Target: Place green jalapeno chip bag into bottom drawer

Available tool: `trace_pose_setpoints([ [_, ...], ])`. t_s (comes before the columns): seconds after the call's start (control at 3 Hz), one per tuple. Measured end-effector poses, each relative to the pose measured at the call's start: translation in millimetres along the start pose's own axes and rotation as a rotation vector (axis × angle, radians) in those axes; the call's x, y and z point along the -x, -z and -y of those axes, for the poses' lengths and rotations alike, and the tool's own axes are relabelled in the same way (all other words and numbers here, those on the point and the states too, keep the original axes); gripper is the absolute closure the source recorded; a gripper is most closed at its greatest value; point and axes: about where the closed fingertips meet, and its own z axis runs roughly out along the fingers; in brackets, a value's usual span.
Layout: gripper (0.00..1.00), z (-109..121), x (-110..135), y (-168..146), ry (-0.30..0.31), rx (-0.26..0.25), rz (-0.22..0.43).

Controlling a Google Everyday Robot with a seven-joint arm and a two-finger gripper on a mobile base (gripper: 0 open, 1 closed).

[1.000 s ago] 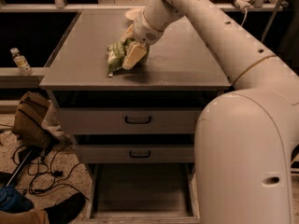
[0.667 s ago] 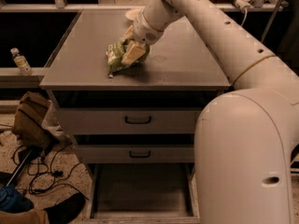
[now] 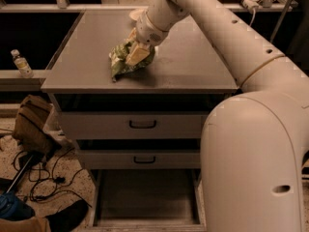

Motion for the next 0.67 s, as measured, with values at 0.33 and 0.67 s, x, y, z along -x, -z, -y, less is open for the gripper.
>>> trace_pose_setpoints([
  [0.33,1.0,-24.9,19.8,25.7,0.048,0.036,-0.024],
  [0.67,1.0,-63.4,44.0,74.3,0.116,0.02,-0.044],
])
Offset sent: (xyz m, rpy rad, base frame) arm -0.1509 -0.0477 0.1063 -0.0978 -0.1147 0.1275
